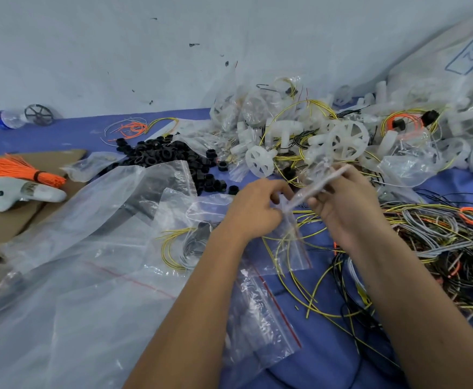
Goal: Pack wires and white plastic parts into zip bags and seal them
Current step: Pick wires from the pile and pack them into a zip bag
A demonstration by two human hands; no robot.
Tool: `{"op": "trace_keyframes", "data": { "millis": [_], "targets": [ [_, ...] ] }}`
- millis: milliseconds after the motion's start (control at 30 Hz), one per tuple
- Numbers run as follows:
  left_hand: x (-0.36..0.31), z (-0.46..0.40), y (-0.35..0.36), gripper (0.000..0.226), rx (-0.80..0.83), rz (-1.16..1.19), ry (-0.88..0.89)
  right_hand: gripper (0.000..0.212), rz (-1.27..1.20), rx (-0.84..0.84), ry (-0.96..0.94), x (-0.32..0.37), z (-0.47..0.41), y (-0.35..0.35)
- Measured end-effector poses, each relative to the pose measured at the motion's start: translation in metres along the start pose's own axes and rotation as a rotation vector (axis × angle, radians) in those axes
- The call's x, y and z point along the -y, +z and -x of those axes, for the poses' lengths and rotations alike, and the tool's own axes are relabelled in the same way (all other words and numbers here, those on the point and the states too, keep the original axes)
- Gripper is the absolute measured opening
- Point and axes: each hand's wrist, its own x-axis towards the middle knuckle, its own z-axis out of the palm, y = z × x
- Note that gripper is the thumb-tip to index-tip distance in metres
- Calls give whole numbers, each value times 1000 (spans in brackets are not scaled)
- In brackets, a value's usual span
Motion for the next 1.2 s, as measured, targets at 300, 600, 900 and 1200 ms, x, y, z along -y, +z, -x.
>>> {"op": "trace_keyframes", "data": {
  "millis": [300, 600, 900, 1200],
  "targets": [
    [-1, -1, 4, 30, 1, -22, 90, 23, -219, 161, 22, -11, 0, -12],
    [5, 1, -8, 45, -145, 206, 45, 28, -127, 208, 100, -23, 8, -4],
    [4, 4, -19, 13, -269, 449, 63, 23, 344, 191, 160, -33, 7, -9],
    [-12, 1, -27, 28, -177, 544, 146, 6, 813, 395, -140, -35, 10, -10]
  ]
}}
